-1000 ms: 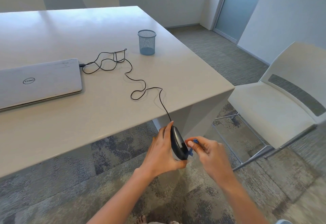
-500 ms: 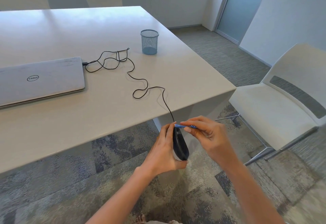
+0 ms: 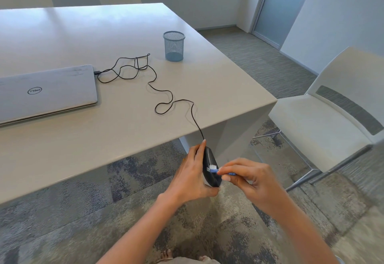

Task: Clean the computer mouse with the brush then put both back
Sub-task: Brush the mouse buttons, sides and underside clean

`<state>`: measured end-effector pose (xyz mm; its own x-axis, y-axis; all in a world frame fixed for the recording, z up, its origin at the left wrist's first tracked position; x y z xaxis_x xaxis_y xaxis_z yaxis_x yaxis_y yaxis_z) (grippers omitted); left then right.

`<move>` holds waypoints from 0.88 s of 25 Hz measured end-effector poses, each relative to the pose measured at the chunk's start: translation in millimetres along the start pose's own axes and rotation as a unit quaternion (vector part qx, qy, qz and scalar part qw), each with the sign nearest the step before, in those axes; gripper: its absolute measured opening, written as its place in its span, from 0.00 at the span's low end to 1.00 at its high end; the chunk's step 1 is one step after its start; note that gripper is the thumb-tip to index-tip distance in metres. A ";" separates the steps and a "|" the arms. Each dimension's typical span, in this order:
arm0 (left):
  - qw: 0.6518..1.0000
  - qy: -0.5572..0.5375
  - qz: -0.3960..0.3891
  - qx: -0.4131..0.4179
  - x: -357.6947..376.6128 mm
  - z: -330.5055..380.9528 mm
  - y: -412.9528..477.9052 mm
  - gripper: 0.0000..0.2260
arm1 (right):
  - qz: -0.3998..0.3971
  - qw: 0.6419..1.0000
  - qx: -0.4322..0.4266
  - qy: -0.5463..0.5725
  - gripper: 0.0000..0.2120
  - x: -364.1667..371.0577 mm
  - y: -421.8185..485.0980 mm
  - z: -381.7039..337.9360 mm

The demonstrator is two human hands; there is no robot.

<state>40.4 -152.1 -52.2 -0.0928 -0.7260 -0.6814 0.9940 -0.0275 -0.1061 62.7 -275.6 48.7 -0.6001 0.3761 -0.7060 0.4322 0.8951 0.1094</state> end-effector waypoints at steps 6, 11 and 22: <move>1.000 0.018 -0.008 -0.001 2.2 4.5 -0.3 0.59 | -0.047 0.996 0.044 0.056 0.05 -13.5 -4.1 4.5; 1.000 -0.002 -0.008 0.011 1.0 8.6 -2.3 0.56 | 0.092 0.995 -0.018 0.022 0.08 -33.0 9.7 -11.8; 0.998 -0.046 0.040 -0.011 -7.1 -0.4 -9.6 0.52 | 0.069 0.995 0.026 0.064 0.06 -12.0 -14.8 7.9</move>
<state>31.5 -146.4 -46.6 -0.0070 -0.7852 -0.6192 0.9964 0.0467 -0.0704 68.8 -295.3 50.0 -0.6121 0.5241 -0.5922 0.5486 0.8208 0.1594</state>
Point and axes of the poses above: each hand's wrist, its own y-axis towards the middle knuckle, its own x-axis out of the palm, z = x × y, the point moved 10 cm from there along y, towards the middle knuckle, and after that the axes turned 13 degrees about -z, right-handed, at the moved point
